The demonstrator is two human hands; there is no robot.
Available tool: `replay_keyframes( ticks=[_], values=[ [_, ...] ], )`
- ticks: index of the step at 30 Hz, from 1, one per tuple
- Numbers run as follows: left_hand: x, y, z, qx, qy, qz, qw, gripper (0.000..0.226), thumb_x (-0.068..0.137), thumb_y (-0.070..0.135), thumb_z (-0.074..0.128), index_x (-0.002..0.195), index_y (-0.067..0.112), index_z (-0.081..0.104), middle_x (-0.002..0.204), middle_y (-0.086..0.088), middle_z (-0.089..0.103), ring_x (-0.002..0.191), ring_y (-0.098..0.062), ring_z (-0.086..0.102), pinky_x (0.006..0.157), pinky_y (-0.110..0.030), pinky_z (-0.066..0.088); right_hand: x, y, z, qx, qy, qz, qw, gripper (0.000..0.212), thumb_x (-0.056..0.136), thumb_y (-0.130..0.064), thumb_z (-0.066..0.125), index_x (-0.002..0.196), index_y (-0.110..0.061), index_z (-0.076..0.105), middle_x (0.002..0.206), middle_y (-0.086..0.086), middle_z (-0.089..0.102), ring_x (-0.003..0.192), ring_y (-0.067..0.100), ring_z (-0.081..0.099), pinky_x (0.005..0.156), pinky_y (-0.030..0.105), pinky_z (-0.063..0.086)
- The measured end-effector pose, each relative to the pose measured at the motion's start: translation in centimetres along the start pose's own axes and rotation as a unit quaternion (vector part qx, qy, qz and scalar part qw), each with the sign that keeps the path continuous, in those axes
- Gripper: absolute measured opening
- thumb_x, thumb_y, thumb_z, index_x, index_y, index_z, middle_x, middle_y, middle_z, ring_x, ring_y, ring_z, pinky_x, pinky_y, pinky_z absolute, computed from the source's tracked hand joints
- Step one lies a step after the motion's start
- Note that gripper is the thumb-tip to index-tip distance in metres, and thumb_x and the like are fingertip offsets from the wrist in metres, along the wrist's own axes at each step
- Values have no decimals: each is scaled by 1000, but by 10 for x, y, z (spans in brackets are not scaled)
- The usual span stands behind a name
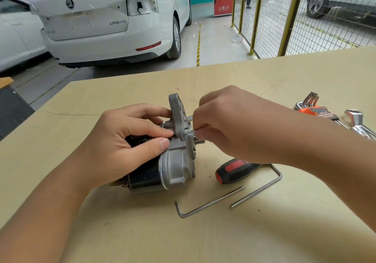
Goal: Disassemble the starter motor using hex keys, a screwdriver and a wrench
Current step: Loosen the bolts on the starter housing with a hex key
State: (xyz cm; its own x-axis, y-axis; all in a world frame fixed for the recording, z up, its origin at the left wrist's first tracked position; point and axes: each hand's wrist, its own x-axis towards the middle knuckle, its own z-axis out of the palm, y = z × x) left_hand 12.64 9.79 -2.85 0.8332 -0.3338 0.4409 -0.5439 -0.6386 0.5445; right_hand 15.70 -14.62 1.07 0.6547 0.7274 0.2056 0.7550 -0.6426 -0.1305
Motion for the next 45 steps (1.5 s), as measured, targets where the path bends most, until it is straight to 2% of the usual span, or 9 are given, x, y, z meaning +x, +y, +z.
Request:
replay_keyframes(
  ticks=[5,10,18,23,28,33,37,41,45],
  values=[
    [0,0,0,5,-2,7,1000,18,84,16,76,100,18,83,123,3,74,108,-17,71,92,-22,53,1,-8,3,-39,14,8,999,14,101,-27,55,90,-22,62,84,1,59,72,31,62,63,42,55],
    [-1,0,1,1,4,-2,1000,17,84,18,77,99,23,83,122,9,74,108,-18,71,91,-19,52,3,3,5,20,52,36,998,18,100,-23,57,87,-13,67,76,4,63,73,27,60,65,45,53],
    [0,0,0,3,4,-2,1000,16,85,25,77,100,23,83,122,9,74,108,-16,71,92,-19,53,5,5,10,29,7,43,999,23,99,-16,53,82,-15,69,75,1,62,74,24,60,68,45,55],
    [0,1,1,9,3,3,1000,16,84,20,77,100,22,82,122,7,74,107,-16,71,91,-18,52,2,3,7,-12,13,52,999,19,98,-23,58,82,-18,68,71,3,63,67,30,63,61,44,56],
    [0,1,1,5,1,3,1000,18,84,18,76,100,22,82,122,4,74,107,-17,70,91,-18,51,3,3,8,-35,36,50,997,13,96,-28,61,93,-22,72,79,0,69,75,31,65,62,41,57],
    [0,1,1,5,8,7,1000,17,84,17,76,100,21,82,121,4,74,106,-17,71,92,-20,53,4,6,10,7,35,33,999,22,100,-23,57,87,-17,74,88,2,63,80,22,61,72,42,54],
    [1,2,3,29,29,19,999,19,84,17,76,102,20,81,119,5,74,111,-11,71,97,-23,53,4,2,10,-15,21,34,999,19,102,-16,54,89,-17,69,94,1,56,81,25,61,74,43,54],
    [2,2,5,45,43,18,998,17,85,16,75,100,15,83,116,3,75,111,-11,71,97,-28,55,0,-3,9,-84,24,29,996,10,101,-21,56,91,-25,58,85,-4,58,74,27,62,72,39,48],
    [2,3,6,45,43,16,998,18,84,15,76,100,13,84,115,2,75,111,-10,71,96,-28,55,-1,-3,10,-111,34,41,992,16,101,-22,55,91,-27,43,78,-4,56,69,28,59,75,39,42]
  ],
)
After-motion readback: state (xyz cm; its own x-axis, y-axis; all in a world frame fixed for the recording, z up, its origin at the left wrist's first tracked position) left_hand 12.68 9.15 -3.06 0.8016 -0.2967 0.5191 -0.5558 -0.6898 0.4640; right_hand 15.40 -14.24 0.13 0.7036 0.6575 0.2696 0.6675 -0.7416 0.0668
